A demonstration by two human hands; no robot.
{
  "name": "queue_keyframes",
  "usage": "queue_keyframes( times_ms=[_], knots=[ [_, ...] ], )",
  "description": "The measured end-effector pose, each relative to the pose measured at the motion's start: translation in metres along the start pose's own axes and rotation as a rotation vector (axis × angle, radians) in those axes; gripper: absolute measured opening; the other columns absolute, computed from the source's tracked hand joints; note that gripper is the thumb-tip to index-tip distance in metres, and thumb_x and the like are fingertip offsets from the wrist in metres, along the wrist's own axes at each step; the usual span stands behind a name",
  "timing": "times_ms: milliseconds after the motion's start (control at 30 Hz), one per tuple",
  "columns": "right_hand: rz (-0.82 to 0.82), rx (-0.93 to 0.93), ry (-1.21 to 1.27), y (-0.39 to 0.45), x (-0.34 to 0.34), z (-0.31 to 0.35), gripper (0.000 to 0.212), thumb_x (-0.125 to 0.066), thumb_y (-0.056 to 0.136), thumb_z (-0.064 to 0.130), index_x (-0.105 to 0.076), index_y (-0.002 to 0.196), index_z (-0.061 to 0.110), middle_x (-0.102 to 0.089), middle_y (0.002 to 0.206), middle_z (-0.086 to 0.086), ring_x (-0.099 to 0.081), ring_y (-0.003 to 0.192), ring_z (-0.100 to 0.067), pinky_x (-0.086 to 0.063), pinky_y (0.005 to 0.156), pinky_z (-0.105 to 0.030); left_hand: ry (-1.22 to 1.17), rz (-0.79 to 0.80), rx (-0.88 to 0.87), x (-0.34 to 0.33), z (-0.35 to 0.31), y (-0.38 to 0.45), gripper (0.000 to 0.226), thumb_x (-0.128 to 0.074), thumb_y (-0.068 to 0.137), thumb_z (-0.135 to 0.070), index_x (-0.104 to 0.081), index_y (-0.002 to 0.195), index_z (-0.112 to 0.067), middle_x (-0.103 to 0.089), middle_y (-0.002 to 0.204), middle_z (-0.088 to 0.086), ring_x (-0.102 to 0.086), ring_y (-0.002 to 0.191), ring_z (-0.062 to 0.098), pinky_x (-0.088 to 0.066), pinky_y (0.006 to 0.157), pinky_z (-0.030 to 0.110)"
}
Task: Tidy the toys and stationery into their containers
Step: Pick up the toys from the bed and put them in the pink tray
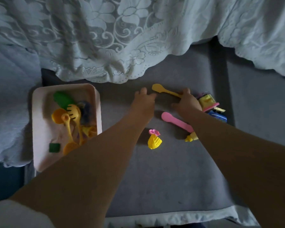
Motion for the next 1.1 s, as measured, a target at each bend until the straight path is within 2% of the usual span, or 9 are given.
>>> queue_keyframes(
  times_ms=[200, 367, 467, 567, 633, 733, 867, 1000, 1100],
  knots=[
    [0.016, -0.045, -0.198, -0.008, -0.013, 0.0, 0.032, -0.06, 0.088, 0.028, -0.057, 0.116, 0.012, -0.065, 0.115, -0.012, -0.061, 0.107, -0.032, -0.047, 0.078, -0.036, 0.052, 0.013, 0.01, 0.0, 0.005, -0.005, 0.029, -0.043, 0.086, 0.0, -0.058, 0.109, -0.011, -0.04, 0.125, 0.019, -0.044, 0.108, 0.037, -0.041, 0.082, 0.037],
    [0.015, 0.042, -0.118, -0.03, -0.013, 0.041, 0.024, -0.058, 0.085, 0.022, -0.061, 0.107, 0.012, -0.067, 0.107, -0.012, -0.063, 0.103, -0.034, -0.046, 0.075, -0.034, 0.022, -0.12, 0.05, 0.034, 0.031, -0.026, 0.021, -0.049, 0.085, -0.004, -0.06, 0.101, -0.012, -0.046, 0.111, 0.018, -0.048, 0.095, 0.036, -0.03, 0.069, 0.033],
    [0.116, 0.123, -0.05, -0.049, -0.017, 0.083, 0.02, -0.057, 0.085, 0.025, -0.069, 0.098, 0.015, -0.072, 0.097, -0.009, -0.068, 0.093, -0.028, -0.055, 0.077, -0.033, 0.015, -0.16, 0.06, 0.056, 0.063, -0.044, 0.029, -0.057, 0.074, 0.001, -0.062, 0.097, -0.016, -0.048, 0.099, 0.014, -0.05, 0.084, 0.032, -0.029, 0.065, 0.032],
    [0.289, 0.236, 0.053, -0.078, -0.031, 0.131, 0.013, -0.06, 0.088, 0.026, -0.069, 0.084, 0.016, -0.07, 0.076, 0.0, -0.064, 0.074, -0.015, -0.049, 0.061, -0.022, 0.007, -0.249, 0.123, 0.085, 0.103, -0.073, 0.037, -0.063, 0.072, 0.0, -0.058, 0.102, -0.022, -0.047, 0.105, 0.012, -0.051, 0.094, 0.032, -0.043, 0.076, 0.041],
    [0.386, 0.266, 0.151, -0.098, -0.044, 0.161, 0.016, -0.063, 0.089, 0.026, -0.065, 0.075, 0.018, -0.063, 0.063, 0.003, -0.055, 0.056, -0.009, -0.038, 0.05, -0.02, -0.009, -0.257, 0.247, 0.098, 0.136, -0.093, 0.035, -0.056, 0.084, -0.004, -0.056, 0.116, -0.018, -0.045, 0.123, 0.015, -0.047, 0.112, 0.032, -0.039, 0.091, 0.039],
    [0.484, 0.272, 0.245, -0.122, -0.068, 0.193, 0.022, -0.063, 0.089, 0.026, -0.064, 0.069, 0.017, -0.058, 0.058, -0.002, -0.047, 0.049, -0.013, -0.037, 0.046, -0.021, -0.023, -0.239, 0.442, 0.108, 0.186, -0.123, 0.036, -0.043, 0.098, -0.017, -0.048, 0.134, -0.015, -0.043, 0.139, 0.013, -0.042, 0.126, 0.029, -0.033, 0.105, 0.036],
    [0.554, 0.257, 0.306, -0.138, -0.086, 0.197, 0.011, -0.062, 0.09, 0.018, -0.056, 0.082, 0.018, -0.057, 0.066, -0.003, -0.049, 0.052, -0.012, -0.041, 0.048, -0.02, 0.041, -0.225, 0.537, 0.112, 0.213, -0.147, 0.027, -0.047, 0.095, -0.013, -0.055, 0.12, -0.011, -0.05, 0.125, 0.014, -0.049, 0.113, 0.033, -0.041, 0.09, 0.038],
    [0.462, 0.26, 0.246, -0.126, -0.083, 0.167, 0.015, -0.064, 0.088, 0.019, -0.056, 0.1, 0.016, -0.06, 0.067, -0.001, -0.056, 0.056, -0.012, -0.045, 0.054, -0.024, 0.118, -0.212, 0.515, 0.107, 0.187, -0.14, 0.033, -0.034, 0.1, -0.021, -0.044, 0.131, -0.016, -0.039, 0.141, 0.012, -0.04, 0.127, 0.028, -0.035, 0.103, 0.04],
    [0.406, 0.224, 0.263, -0.109, -0.067, 0.129, 0.01, -0.06, 0.086, 0.011, -0.059, 0.096, 0.014, -0.059, 0.064, -0.001, -0.054, 0.053, -0.014, -0.046, 0.057, -0.026, 0.126, -0.228, 0.388, 0.098, 0.141, -0.12, 0.026, -0.045, 0.095, -0.016, -0.051, 0.121, -0.016, -0.045, 0.128, 0.012, -0.043, 0.122, 0.031, -0.034, 0.105, 0.043]
  ],
)
Point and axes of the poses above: each hand's wrist, its own y-axis towards the middle knuckle, its own x-axis out of the back of the hand, z = x × y, the point moved 6 cm from there along y, towards the middle knuckle
